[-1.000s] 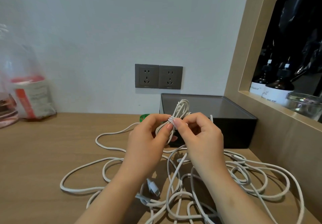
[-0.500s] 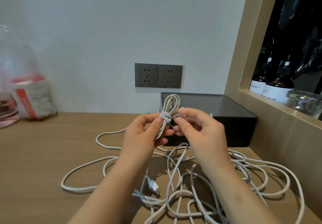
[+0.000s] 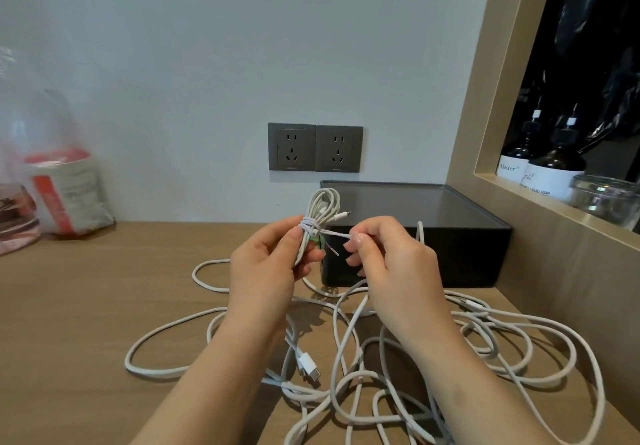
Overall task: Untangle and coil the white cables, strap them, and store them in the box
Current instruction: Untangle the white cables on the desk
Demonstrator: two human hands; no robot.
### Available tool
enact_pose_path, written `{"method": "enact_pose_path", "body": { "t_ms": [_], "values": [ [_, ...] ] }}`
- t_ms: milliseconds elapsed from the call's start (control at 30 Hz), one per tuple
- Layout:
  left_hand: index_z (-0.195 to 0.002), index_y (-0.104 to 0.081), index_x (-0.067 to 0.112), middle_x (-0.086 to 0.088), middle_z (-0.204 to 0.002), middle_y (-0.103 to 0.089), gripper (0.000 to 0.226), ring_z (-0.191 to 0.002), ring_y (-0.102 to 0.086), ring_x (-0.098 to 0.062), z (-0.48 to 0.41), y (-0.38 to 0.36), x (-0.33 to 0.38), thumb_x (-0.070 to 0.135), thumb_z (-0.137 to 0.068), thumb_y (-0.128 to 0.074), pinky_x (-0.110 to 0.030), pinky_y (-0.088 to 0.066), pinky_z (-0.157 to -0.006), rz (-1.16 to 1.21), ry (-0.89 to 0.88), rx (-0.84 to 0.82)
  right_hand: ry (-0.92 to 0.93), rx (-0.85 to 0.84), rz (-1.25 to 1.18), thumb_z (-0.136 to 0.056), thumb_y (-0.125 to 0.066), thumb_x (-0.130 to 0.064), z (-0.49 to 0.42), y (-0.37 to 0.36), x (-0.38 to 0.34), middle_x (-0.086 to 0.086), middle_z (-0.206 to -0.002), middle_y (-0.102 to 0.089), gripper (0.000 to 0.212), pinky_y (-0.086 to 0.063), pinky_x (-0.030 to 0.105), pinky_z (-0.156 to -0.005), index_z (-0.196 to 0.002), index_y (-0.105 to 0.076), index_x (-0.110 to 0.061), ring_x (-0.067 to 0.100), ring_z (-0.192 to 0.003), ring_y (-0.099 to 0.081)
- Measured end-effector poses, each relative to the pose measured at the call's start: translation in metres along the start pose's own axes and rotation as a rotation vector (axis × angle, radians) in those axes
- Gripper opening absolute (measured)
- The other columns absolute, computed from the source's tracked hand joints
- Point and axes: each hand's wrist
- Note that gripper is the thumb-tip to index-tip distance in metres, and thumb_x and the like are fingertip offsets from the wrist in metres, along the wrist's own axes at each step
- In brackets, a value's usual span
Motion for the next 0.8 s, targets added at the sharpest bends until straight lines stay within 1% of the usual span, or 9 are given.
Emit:
{"method": "enact_pose_path", "body": {
  "t_ms": [67, 133, 233, 333, 400, 467, 533, 667, 800],
  "values": [
    [-0.098, -0.068, 0.028, 0.006, -0.08, -0.07, 0.018, -0.069, -0.067, -0.003, 0.002, 0.001, -0.003, 0.017, -0.093, -0.054, -0.015, -0.051, -0.057, -0.281, -0.24, 0.035, 0.039, 0.018, -0.034, -0.094, -0.048, -0.017, 0.001, 0.001, -0.004, -0.015, -0.08, -0.056, 0.02, -0.044, 0.011, -0.069, -0.085, -0.046, -0.035, 0.003, -0.079, -0.057],
    [-0.092, -0.062, 0.038, 0.017, -0.079, -0.068, 0.021, -0.073, -0.065, 0.0, 0.005, 0.0, -0.003, 0.018, -0.091, -0.057, -0.014, -0.051, -0.063, -0.512, -0.47, 0.01, 0.056, 0.051, -0.075, -0.093, -0.048, -0.02, 0.001, 0.002, -0.003, -0.016, -0.083, -0.056, 0.018, -0.046, 0.011, -0.07, -0.087, -0.047, -0.036, 0.004, -0.082, -0.056],
    [-0.093, -0.06, 0.038, 0.023, -0.078, -0.064, 0.023, -0.076, -0.063, 0.001, 0.009, -0.003, -0.005, 0.016, -0.089, -0.059, -0.013, -0.05, -0.069, -0.624, -0.571, -0.063, 0.058, 0.106, -0.108, -0.092, -0.05, -0.021, 0.0, 0.005, -0.001, -0.012, -0.088, -0.059, 0.009, -0.052, 0.018, -0.072, -0.094, -0.055, -0.029, 0.005, -0.086, -0.058],
    [-0.092, -0.059, 0.043, 0.021, -0.083, -0.067, 0.027, -0.078, -0.065, 0.0, 0.01, -0.004, -0.008, 0.016, -0.089, -0.06, -0.019, -0.053, -0.07, -0.632, -0.546, -0.139, 0.041, 0.168, -0.159, -0.09, -0.055, -0.016, 0.0, 0.003, -0.002, -0.011, -0.088, -0.062, 0.016, -0.055, 0.025, -0.073, -0.092, -0.056, -0.031, 0.006, -0.084, -0.06],
    [-0.09, -0.06, 0.044, 0.018, -0.083, -0.069, 0.029, -0.078, -0.067, -0.002, 0.01, -0.004, -0.008, 0.016, -0.089, -0.061, -0.023, -0.054, -0.071, -0.586, -0.496, -0.162, 0.014, 0.22, -0.212, -0.088, -0.06, -0.014, 0.001, 0.004, -0.004, -0.012, -0.081, -0.063, 0.027, -0.053, 0.019, -0.068, -0.087, -0.049, -0.039, 0.005, -0.077, -0.062],
    [-0.089, -0.063, 0.038, 0.014, -0.082, -0.071, 0.026, -0.076, -0.068, -0.002, 0.011, -0.006, -0.007, 0.012, -0.089, -0.06, -0.019, -0.053, -0.068, -0.49, -0.416, -0.185, -0.002, 0.257, -0.25, -0.084, -0.064, -0.013, 0.001, 0.005, -0.005, -0.011, -0.075, -0.062, 0.031, -0.047, 0.009, -0.062, -0.083, -0.045, -0.038, 0.001, -0.072, -0.061],
    [-0.092, -0.065, 0.029, 0.008, -0.085, -0.072, 0.021, -0.075, -0.069, -0.002, 0.012, -0.009, -0.006, 0.01, -0.091, -0.058, -0.016, -0.052, -0.066, -0.374, -0.331, -0.206, 0.028, 0.269, -0.212, -0.083, -0.066, -0.012, 0.003, 0.003, -0.005, -0.013, -0.073, -0.06, 0.032, -0.043, 0.004, -0.059, -0.08, -0.045, -0.037, -0.002, -0.072, -0.059],
    [-0.097, -0.067, 0.017, 0.002, -0.088, -0.072, 0.014, -0.074, -0.07, -0.006, 0.014, -0.011, -0.004, 0.01, -0.091, -0.056, -0.013, -0.051, -0.06, -0.211, -0.234, -0.207, 0.083, 0.279, -0.195, -0.082, -0.066, -0.007, 0.004, -0.001, -0.006, -0.017, -0.072, -0.058, 0.03, -0.042, 0.002, -0.058, -0.079, -0.053, -0.034, -0.006, -0.073, -0.059],
    [-0.094, -0.066, 0.02, 0.004, -0.087, -0.073, 0.015, -0.074, -0.07, -0.006, 0.01, -0.01, -0.004, 0.01, -0.092, -0.056, -0.013, -0.05, -0.058, -0.142, -0.21, -0.152, 0.138, 0.266, -0.201, -0.081, -0.067, -0.006, 0.004, 0.0, -0.007, -0.018, -0.072, -0.058, 0.031, -0.043, 0.003, -0.059, -0.079, -0.055, -0.034, -0.005, -0.071, -0.06]
  ]
}}
Point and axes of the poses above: each hand's wrist, its own z-axis away from the middle knuckle, its own y-axis out of the back of the hand, x = y × z
